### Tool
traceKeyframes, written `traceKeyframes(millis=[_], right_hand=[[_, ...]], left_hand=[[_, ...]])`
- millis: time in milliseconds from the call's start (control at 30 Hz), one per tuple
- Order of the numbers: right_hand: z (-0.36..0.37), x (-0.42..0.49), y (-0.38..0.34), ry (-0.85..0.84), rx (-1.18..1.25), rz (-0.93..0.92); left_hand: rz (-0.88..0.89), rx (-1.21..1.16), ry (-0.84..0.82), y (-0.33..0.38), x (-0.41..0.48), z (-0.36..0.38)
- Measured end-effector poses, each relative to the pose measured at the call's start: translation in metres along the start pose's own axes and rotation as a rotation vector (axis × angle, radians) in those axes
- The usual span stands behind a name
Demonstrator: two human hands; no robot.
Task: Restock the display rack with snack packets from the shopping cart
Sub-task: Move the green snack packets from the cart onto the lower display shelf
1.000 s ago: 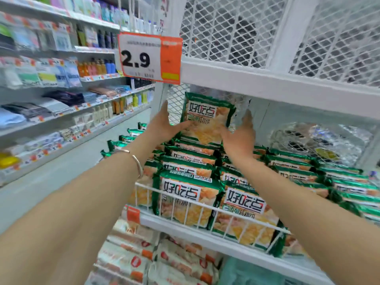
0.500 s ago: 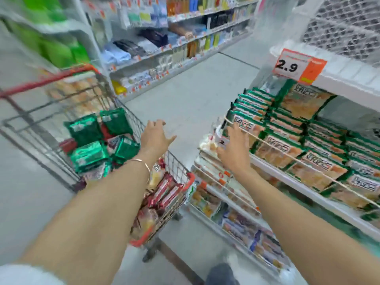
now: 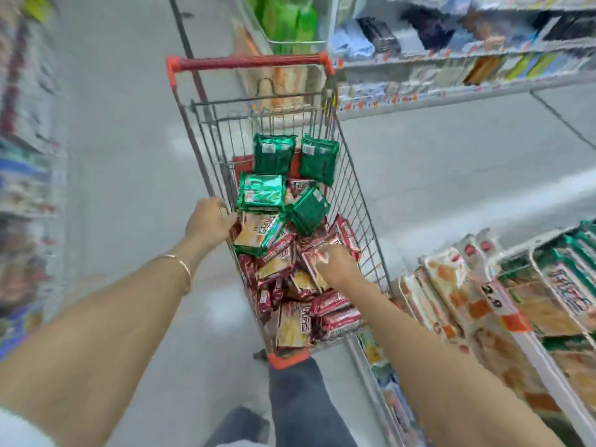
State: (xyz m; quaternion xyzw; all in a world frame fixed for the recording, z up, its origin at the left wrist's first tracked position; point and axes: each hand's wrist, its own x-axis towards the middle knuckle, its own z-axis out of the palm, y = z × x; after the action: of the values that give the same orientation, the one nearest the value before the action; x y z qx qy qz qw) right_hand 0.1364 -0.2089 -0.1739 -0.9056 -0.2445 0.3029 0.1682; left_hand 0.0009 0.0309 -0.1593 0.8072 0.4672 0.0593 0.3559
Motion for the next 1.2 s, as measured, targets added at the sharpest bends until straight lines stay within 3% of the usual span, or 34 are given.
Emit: traceKeyframes(millis=[233,400,500,600,700,800,900,1000,1100,1200], right_hand=[[0.027,0.102,-0.049,-0.203,0.240,0.015],[0.044,0.165,-0.077,-0.186,0.499,0.320],[0.062,0.191,-0.071,-0.245,0.414,0.360],[0.072,0.197,-0.065,-0.176,0.224,0.229],[0.061,0.183,-0.068,-0.111,0.360,0.059],[0.028,0.175,-0.069,-0.072,0.312,-0.245],[-0.020,0.175,-0.085,-0.307,0.288,-0.474],[-0.064,0.175,-0.106,-0.504,0.297,-0.556],[-0.090,0.184,-0.115,-0.563,0.383,-0.551],[-0.099,0.216,-0.122,-0.298,0.371,-0.532]], left_hand=[[-0.333,-0.243,0.163,-0.050,0.004,-0.009],[-0.440,-0.289,0.205,-0.071,-0.011,-0.023],[-0.469,-0.297,0.192,-0.075,-0.022,-0.028],[-0.461,-0.272,0.144,-0.073,-0.030,-0.031],[-0.407,-0.268,0.163,-0.060,-0.029,-0.027],[-0.268,-0.290,0.121,-0.029,-0.010,-0.017],[-0.126,-0.234,-0.049,0.018,0.019,-0.007],[-0.104,-0.150,-0.370,0.057,0.046,0.001],[-0.230,-0.339,-0.570,0.056,0.056,0.016],[-0.334,-0.534,-0.552,0.045,0.055,0.018]])
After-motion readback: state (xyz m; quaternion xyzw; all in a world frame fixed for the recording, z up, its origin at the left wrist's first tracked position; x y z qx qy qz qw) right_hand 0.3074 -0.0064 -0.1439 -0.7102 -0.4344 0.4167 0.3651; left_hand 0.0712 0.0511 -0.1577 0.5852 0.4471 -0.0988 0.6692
